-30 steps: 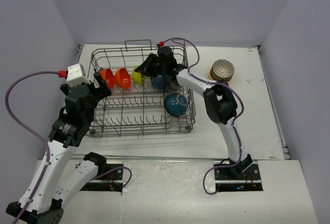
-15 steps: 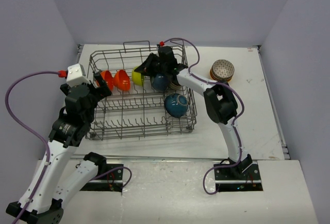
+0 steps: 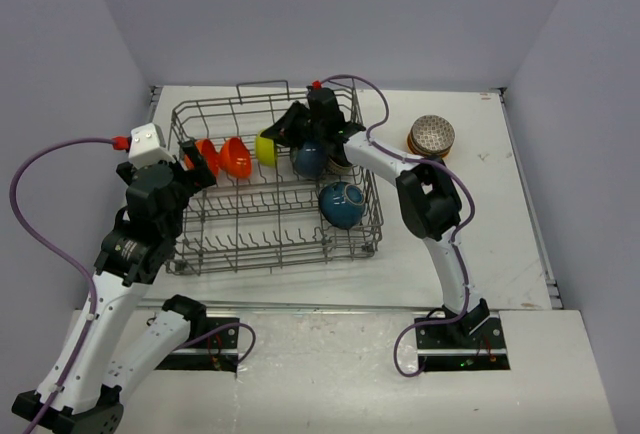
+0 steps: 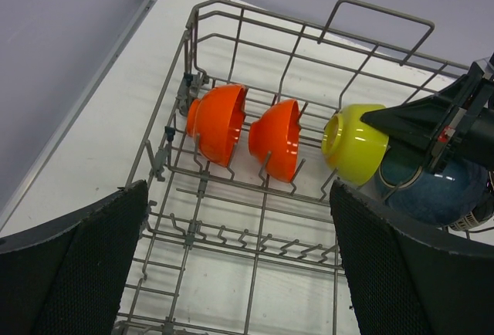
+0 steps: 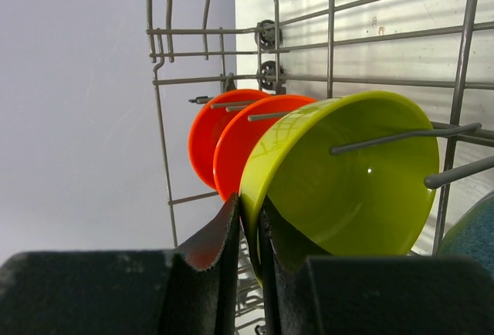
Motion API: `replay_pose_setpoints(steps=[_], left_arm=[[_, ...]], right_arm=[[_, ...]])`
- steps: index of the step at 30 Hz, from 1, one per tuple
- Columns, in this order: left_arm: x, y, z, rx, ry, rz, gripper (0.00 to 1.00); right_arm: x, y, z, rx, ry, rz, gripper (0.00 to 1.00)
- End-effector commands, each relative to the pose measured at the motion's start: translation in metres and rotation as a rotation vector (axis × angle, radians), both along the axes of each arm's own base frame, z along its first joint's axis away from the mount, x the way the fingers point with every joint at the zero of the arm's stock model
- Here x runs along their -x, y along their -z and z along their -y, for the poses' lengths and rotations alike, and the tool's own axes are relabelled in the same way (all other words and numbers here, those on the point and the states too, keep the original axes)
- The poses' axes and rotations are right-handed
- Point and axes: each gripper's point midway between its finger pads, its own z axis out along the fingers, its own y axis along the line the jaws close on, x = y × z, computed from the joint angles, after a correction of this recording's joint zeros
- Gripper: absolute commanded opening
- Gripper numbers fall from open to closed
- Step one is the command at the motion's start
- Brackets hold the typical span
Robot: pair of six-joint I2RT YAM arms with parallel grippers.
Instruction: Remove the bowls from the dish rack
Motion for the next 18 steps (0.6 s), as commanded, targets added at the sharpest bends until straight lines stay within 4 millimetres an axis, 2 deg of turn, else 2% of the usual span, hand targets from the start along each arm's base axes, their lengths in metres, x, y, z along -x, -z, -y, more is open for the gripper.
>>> replay_pose_setpoints(steps=[1, 12, 18], left_arm=[[-0.004, -0.006, -0.002, -0.006, -0.006, 0.037, 1.0], [-0.006, -0.005, -0.002, -0.006, -0.003, 0.03, 1.0], [-0.006, -0.005, -0.002, -0.006, -0.005, 0.03, 1.0]], right_arm=[[0.042, -0.206, -0.002, -0.334, -0.112, 0.281, 0.0], [0.044, -0.217, 0.001, -0.368, -0.101, 0.257, 0.0], [0.05, -0.231, 0.003, -0.407, -0.113, 0.266, 0.0]])
